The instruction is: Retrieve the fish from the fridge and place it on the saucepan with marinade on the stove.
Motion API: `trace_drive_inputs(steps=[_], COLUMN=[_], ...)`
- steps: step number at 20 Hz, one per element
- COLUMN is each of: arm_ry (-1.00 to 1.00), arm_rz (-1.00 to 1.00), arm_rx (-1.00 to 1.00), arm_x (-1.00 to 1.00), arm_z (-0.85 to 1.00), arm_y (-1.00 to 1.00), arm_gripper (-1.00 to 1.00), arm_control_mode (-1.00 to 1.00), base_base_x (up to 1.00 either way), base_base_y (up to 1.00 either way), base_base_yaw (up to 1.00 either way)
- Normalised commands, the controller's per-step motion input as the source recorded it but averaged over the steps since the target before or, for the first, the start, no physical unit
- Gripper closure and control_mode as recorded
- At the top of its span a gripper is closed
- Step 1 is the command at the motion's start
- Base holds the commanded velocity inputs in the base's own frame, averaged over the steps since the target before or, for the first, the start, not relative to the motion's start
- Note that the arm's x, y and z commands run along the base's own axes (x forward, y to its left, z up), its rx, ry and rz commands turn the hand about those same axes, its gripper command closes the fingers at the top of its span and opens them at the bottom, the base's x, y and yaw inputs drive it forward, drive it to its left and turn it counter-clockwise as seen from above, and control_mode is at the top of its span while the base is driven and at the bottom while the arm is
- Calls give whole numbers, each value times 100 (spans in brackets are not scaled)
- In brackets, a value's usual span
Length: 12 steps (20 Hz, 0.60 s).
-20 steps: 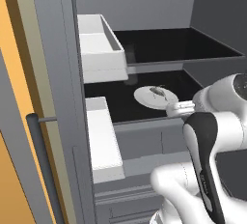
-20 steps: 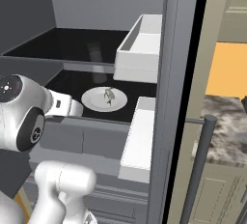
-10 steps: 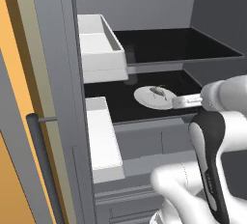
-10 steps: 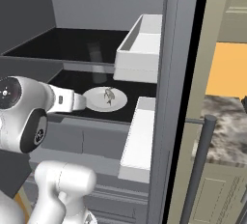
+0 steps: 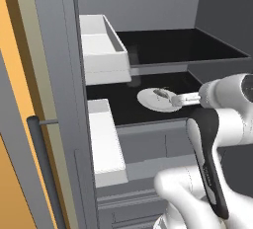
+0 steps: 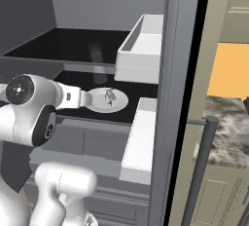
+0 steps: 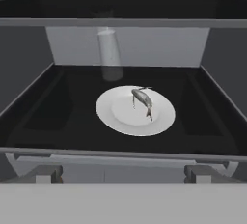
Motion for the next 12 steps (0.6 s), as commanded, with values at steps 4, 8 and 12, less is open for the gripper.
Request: trace_drive_inputs(steps=[4,8,12], arm_ry=[2,3,0], arm_rz=[0,-1,0], arm_rx=[0,0,0], arm_x=[56,64,41], arm_z=[-8,-19,-32], arm_y=[0,0,-5], arm_gripper=[-100,-100,-100], arm_control_mode=[-100,-100,-100], base_base_x=[0,0,0], base_base_y=[0,0,0], base_base_yaw=[0,0,0])
